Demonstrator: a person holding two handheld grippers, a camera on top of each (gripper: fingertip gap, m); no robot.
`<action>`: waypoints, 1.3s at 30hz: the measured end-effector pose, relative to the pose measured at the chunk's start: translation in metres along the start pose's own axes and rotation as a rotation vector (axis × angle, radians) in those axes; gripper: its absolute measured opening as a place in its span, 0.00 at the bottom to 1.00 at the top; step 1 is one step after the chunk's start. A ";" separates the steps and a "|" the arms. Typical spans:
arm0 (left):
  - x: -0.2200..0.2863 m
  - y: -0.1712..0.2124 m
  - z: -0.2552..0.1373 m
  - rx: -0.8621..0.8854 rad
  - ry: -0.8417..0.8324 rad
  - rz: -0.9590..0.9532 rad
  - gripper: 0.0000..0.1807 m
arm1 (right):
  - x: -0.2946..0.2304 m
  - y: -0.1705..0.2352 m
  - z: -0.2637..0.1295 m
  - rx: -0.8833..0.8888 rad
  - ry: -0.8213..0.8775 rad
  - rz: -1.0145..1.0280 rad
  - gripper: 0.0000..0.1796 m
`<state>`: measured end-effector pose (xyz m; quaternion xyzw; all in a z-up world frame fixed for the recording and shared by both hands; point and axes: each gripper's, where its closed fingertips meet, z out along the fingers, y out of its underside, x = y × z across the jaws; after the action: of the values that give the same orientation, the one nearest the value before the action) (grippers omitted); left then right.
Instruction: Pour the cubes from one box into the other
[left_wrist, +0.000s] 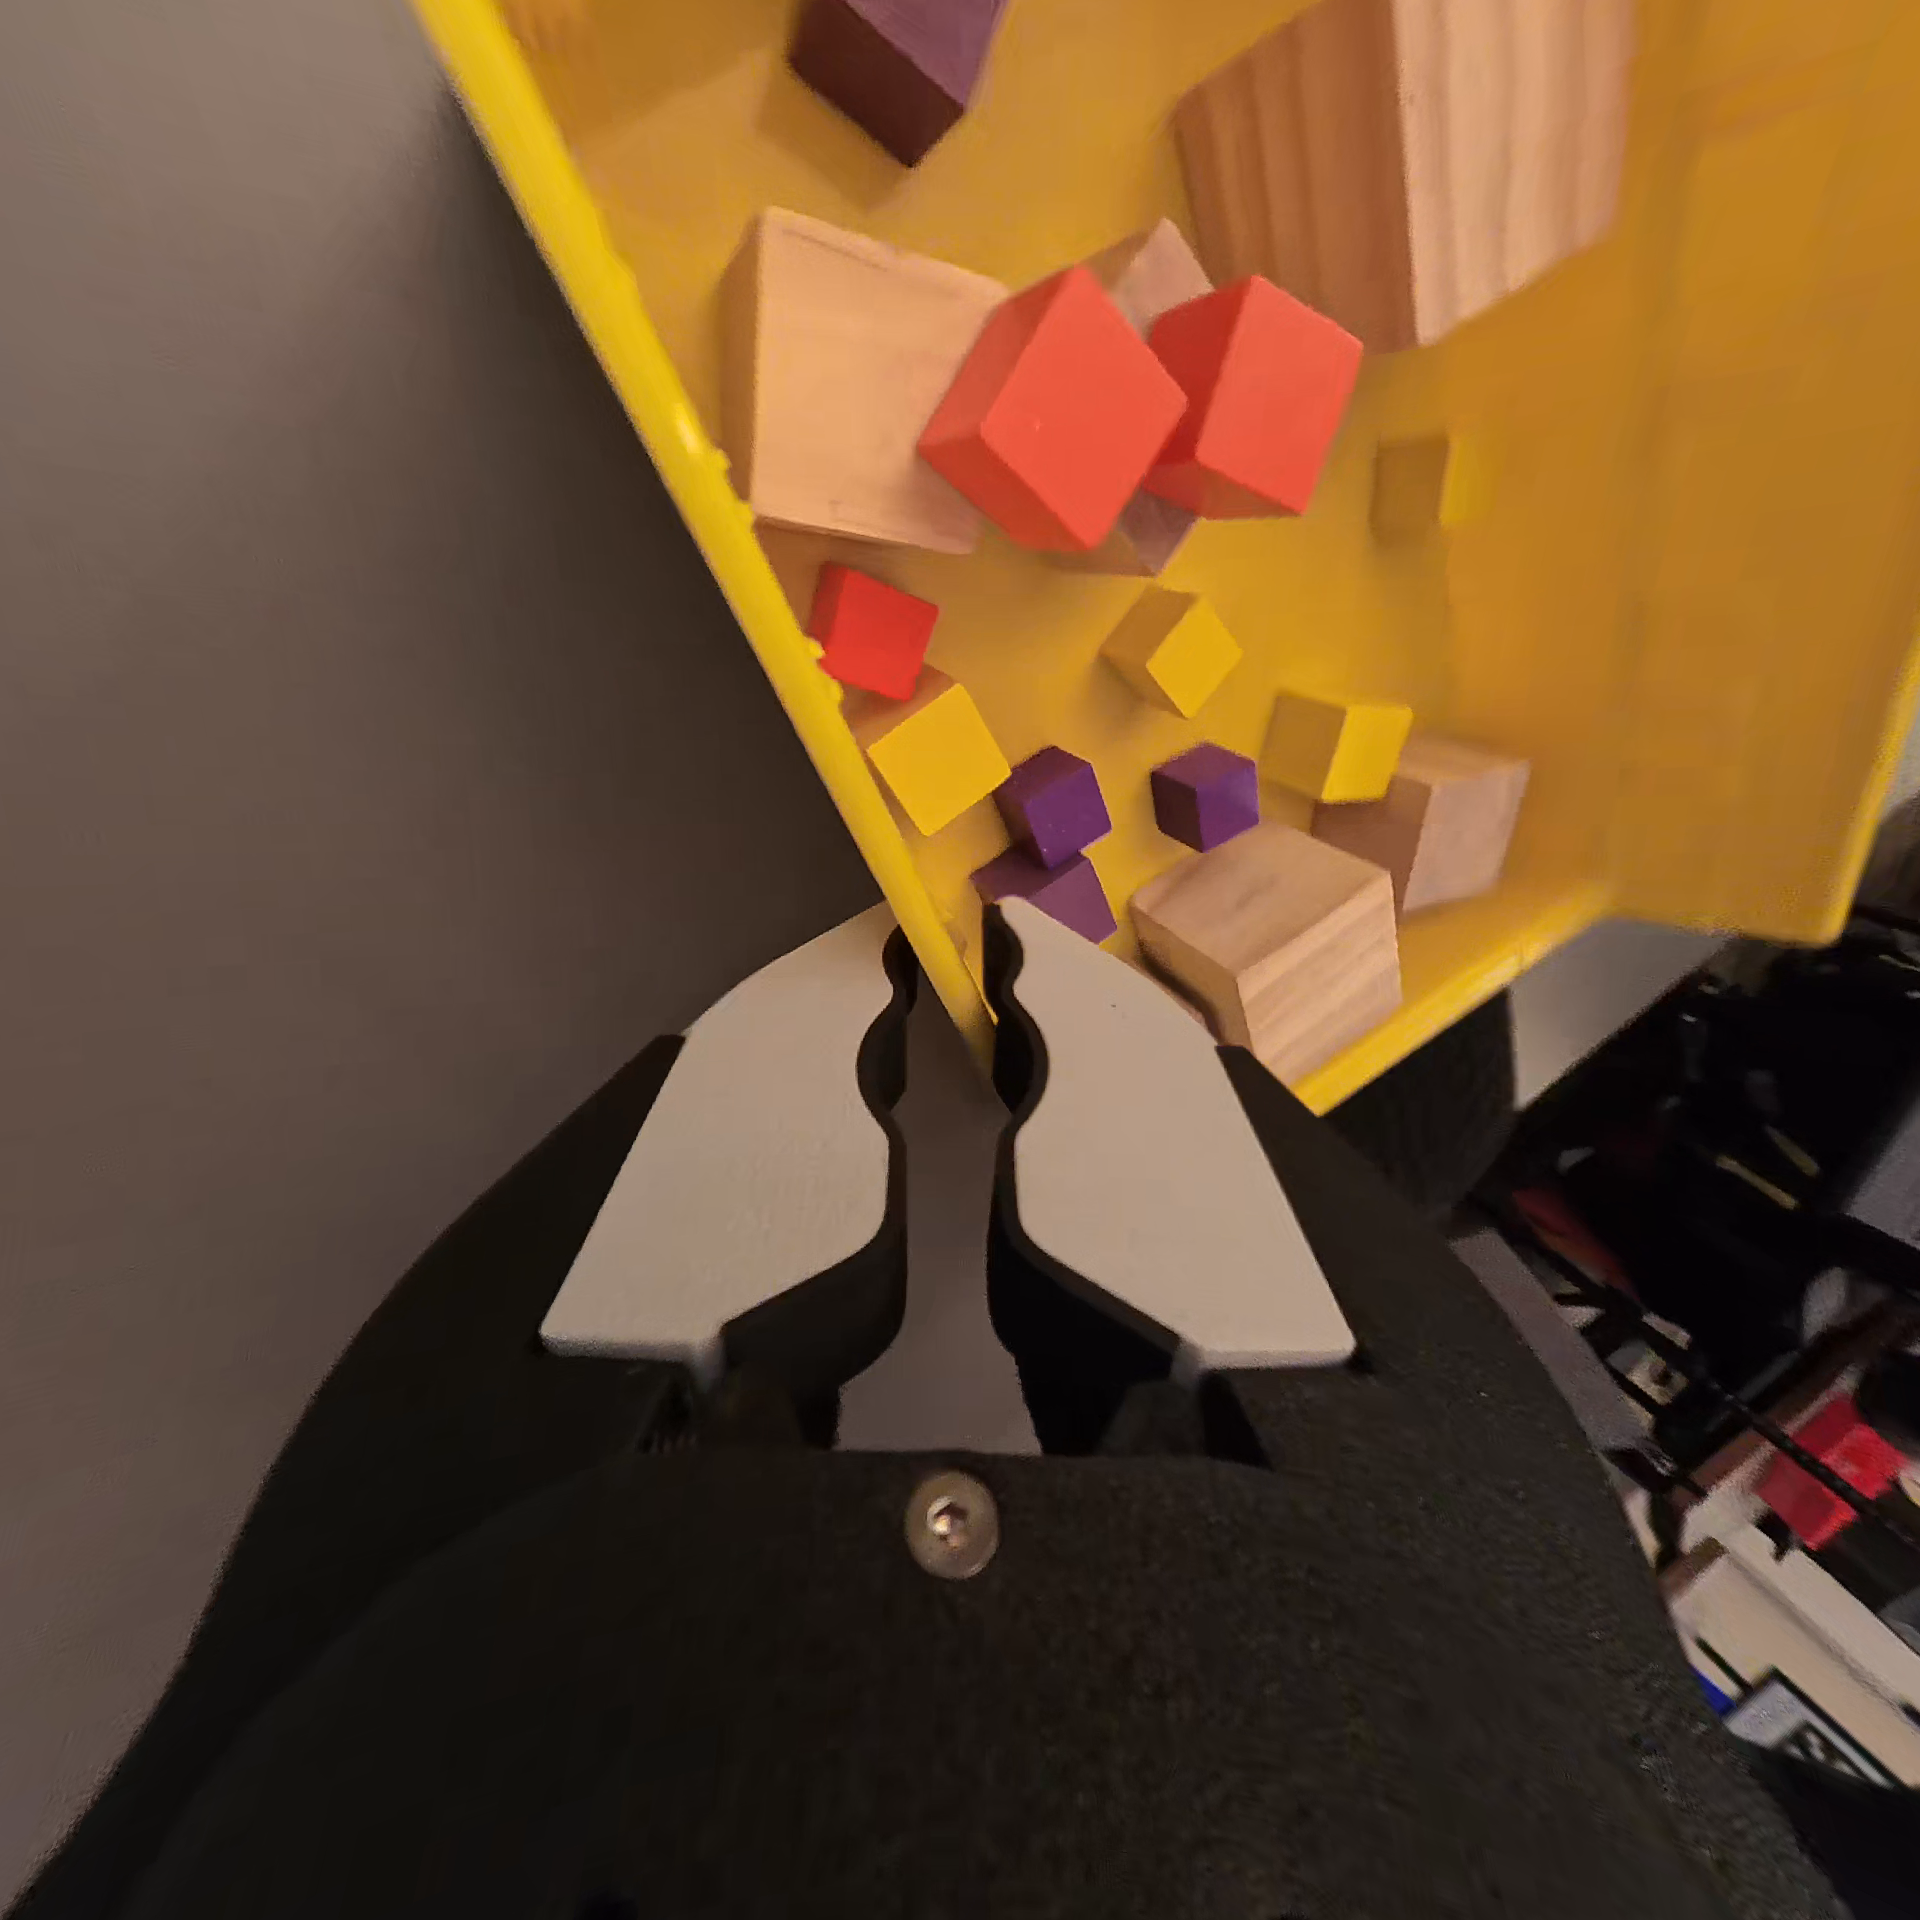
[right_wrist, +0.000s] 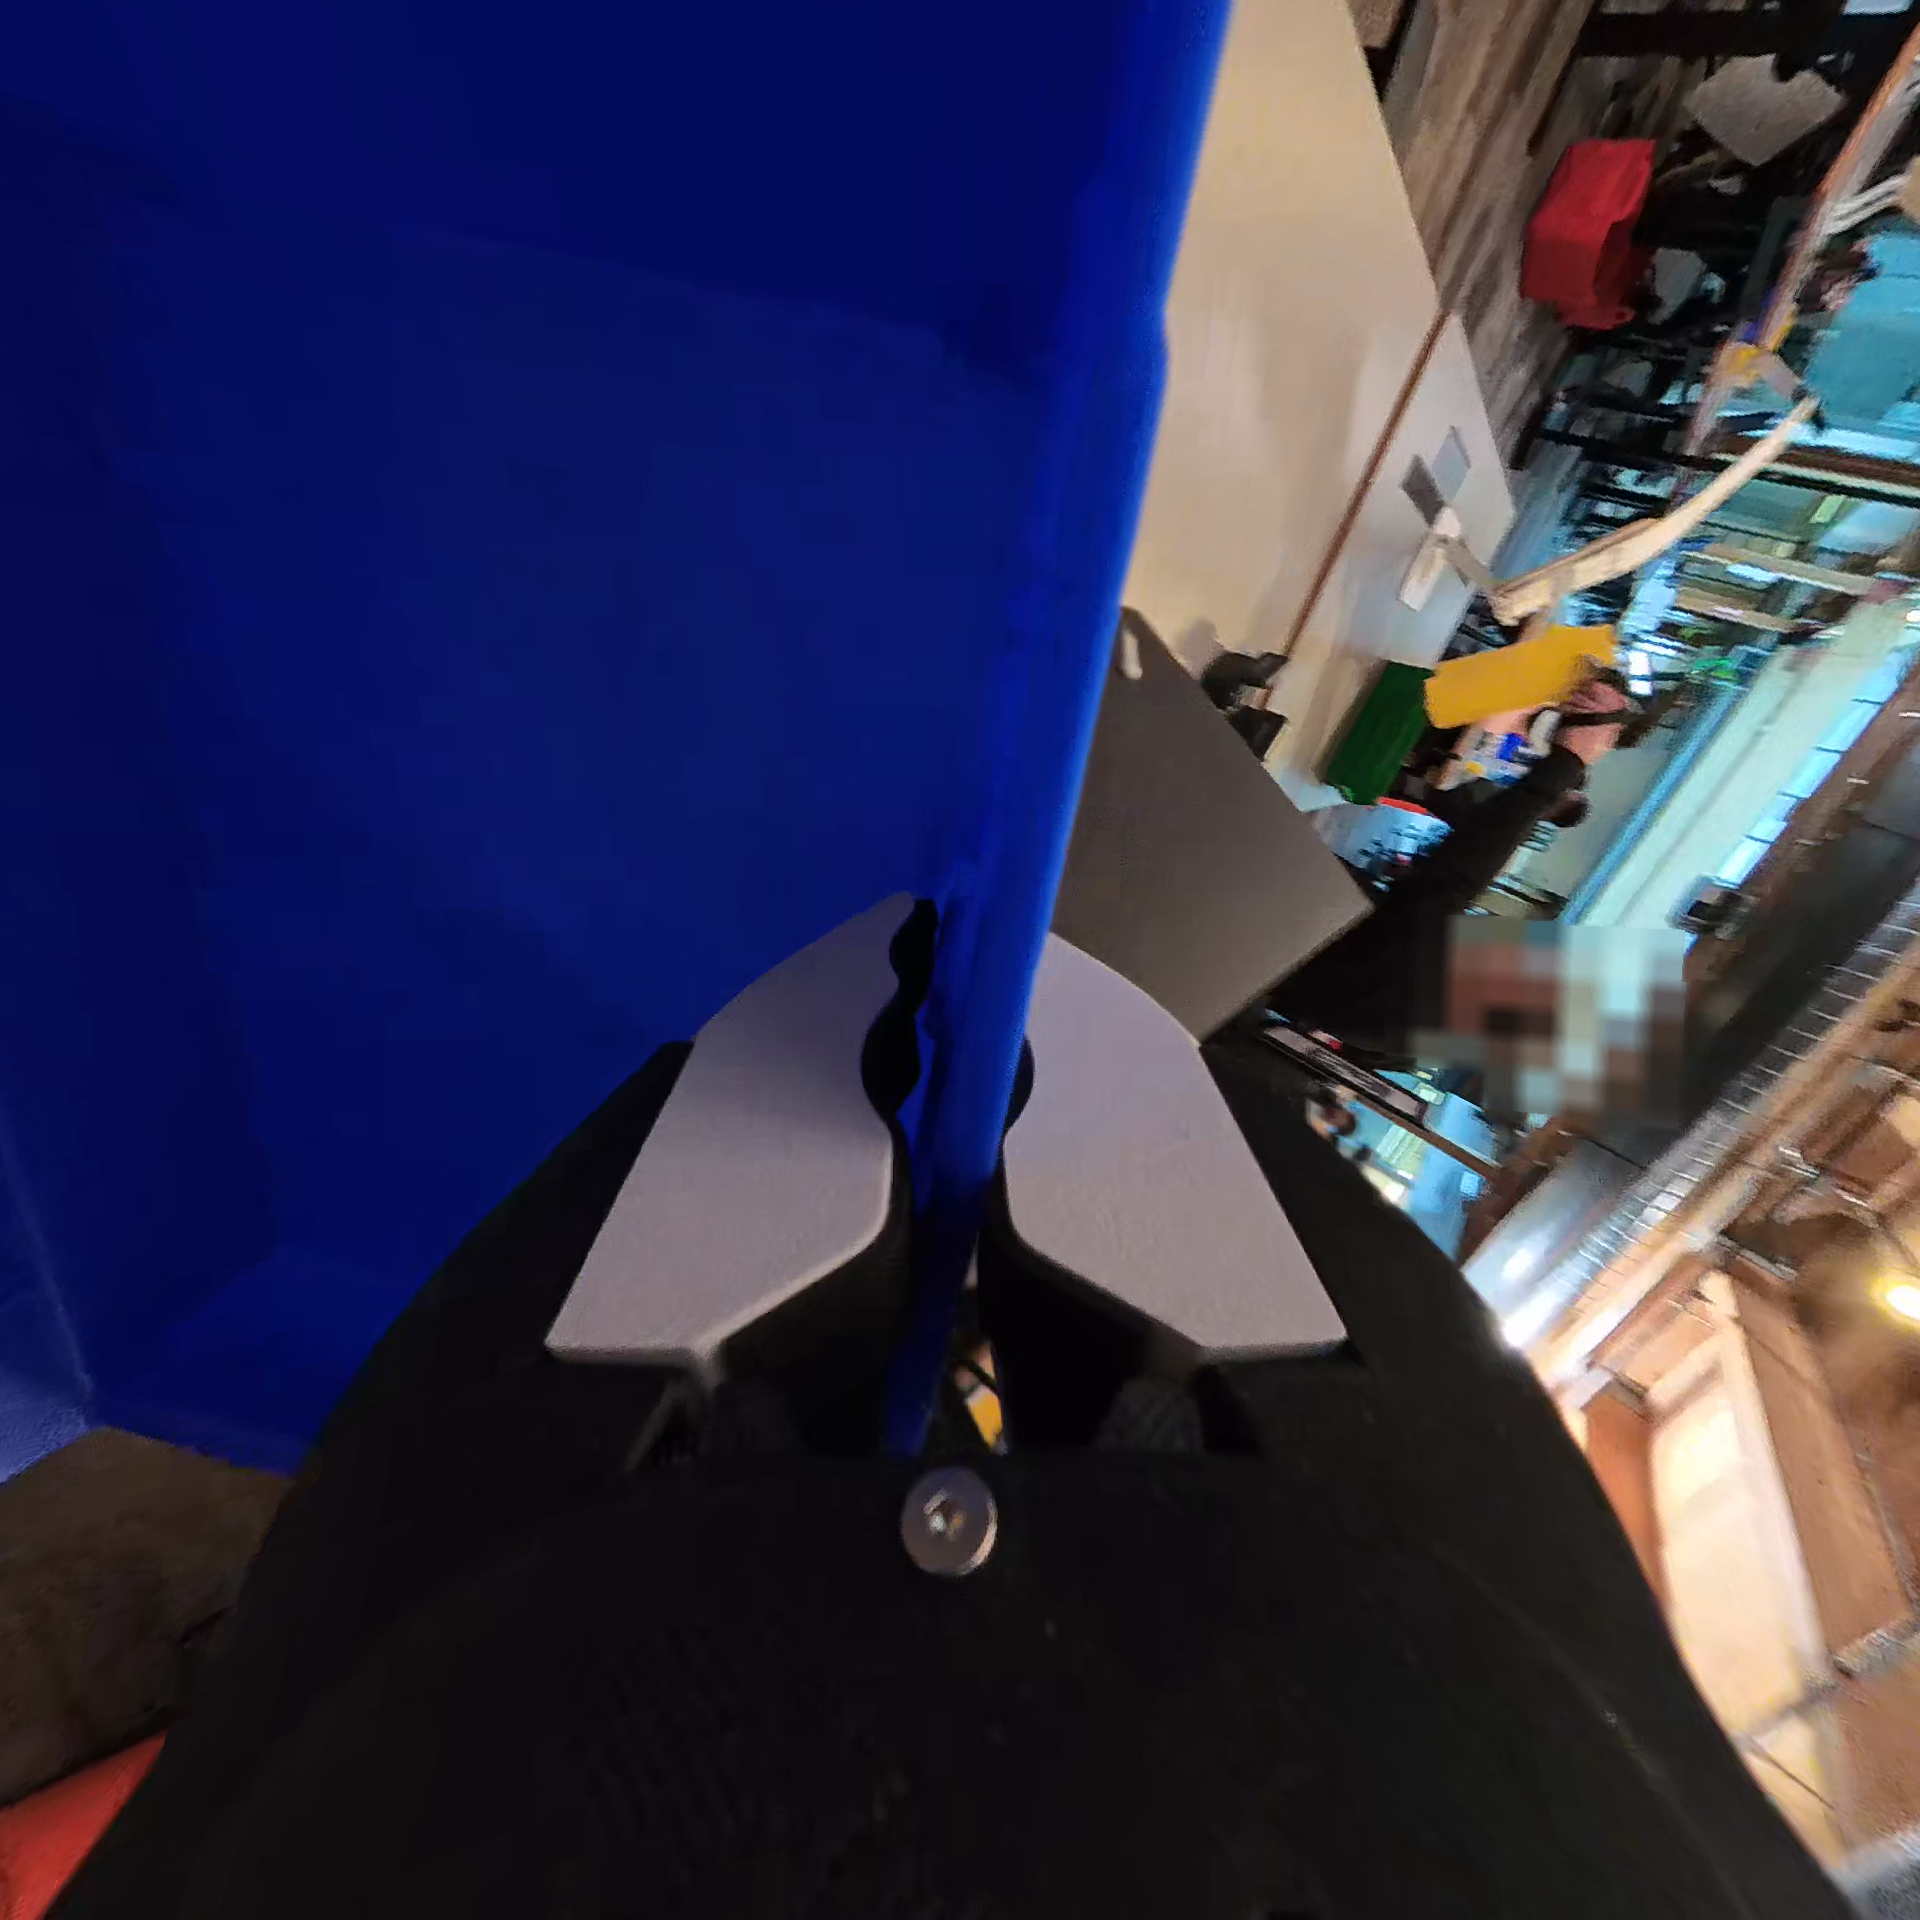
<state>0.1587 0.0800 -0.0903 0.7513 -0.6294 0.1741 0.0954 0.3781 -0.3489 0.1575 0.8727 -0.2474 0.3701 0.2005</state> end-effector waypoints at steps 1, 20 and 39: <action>-0.012 0.002 -0.005 0.003 -0.034 0.001 0.05 | -0.007 -0.003 0.002 0.016 -0.042 0.024 0.05; -0.285 0.123 -0.133 0.182 -0.109 -0.324 0.03 | -0.274 -0.205 -0.012 0.195 -0.959 0.324 0.04; -0.357 0.167 -0.166 0.284 -0.319 -0.118 0.04 | -0.338 -0.246 -0.022 0.249 -1.240 0.375 0.14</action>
<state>-0.0812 0.4342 -0.0867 0.8108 -0.5605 0.1343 -0.1019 0.3045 -0.0453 -0.1213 0.8829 -0.4204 -0.1465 -0.1493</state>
